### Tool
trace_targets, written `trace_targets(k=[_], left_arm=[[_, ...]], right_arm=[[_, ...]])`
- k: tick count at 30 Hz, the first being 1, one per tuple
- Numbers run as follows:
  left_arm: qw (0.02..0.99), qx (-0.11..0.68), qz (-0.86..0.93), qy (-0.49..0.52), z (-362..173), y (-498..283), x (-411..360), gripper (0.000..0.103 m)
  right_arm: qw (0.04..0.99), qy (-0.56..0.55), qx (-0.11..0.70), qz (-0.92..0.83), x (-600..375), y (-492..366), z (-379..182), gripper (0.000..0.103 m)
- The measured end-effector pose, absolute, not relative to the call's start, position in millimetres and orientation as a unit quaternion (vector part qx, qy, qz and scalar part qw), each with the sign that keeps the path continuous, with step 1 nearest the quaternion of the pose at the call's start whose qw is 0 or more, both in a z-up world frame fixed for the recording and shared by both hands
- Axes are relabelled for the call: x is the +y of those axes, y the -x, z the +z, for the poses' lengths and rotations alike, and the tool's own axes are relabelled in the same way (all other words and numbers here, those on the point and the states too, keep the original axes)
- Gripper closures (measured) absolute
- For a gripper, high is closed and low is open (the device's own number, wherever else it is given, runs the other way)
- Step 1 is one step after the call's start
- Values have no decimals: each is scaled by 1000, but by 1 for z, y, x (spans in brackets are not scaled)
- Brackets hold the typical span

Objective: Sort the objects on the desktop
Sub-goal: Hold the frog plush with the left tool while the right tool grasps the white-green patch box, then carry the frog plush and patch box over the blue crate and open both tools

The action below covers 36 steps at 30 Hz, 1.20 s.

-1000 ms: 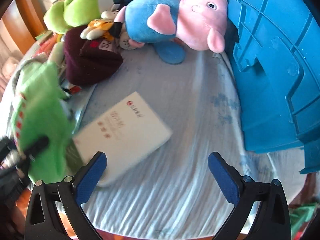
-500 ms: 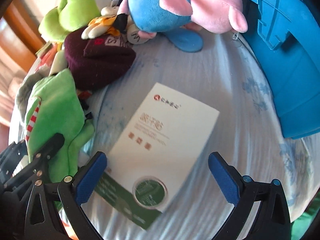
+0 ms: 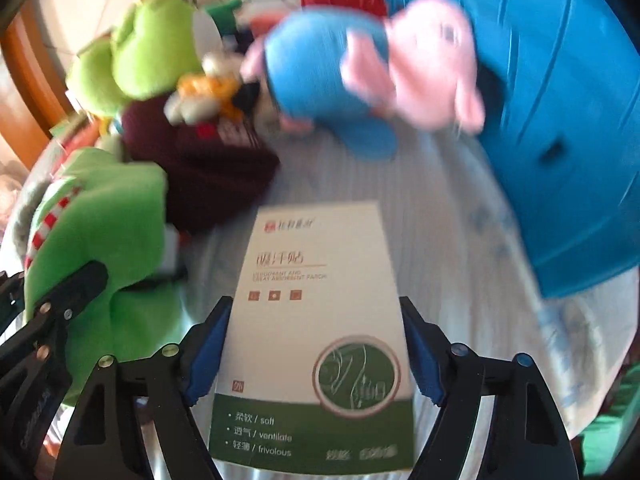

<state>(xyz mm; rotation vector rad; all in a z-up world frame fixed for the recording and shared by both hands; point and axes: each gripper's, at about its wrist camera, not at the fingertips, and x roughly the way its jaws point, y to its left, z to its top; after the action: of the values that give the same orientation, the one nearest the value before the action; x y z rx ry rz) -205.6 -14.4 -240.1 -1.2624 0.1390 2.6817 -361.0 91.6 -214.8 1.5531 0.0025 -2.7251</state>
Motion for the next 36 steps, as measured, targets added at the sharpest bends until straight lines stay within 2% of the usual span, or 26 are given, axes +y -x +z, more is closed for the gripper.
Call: trace_targets(k=[11,20,30,36], left_arm=[[91,45,933,347,-166,213,-25,86],[102,43,958,264,-88,209,12,86],[129,41,978,158,3,211,159,86],[157,42,975,151,26,220,264,86]], right_arm=[[8,-394,26,-919,78,352,-112,24],[-14,-291,23,-956,105,338,-26,24],[-51,-170,30,-984,227,315,65,24],[-98,-146,30,-984,333,315,89,24]])
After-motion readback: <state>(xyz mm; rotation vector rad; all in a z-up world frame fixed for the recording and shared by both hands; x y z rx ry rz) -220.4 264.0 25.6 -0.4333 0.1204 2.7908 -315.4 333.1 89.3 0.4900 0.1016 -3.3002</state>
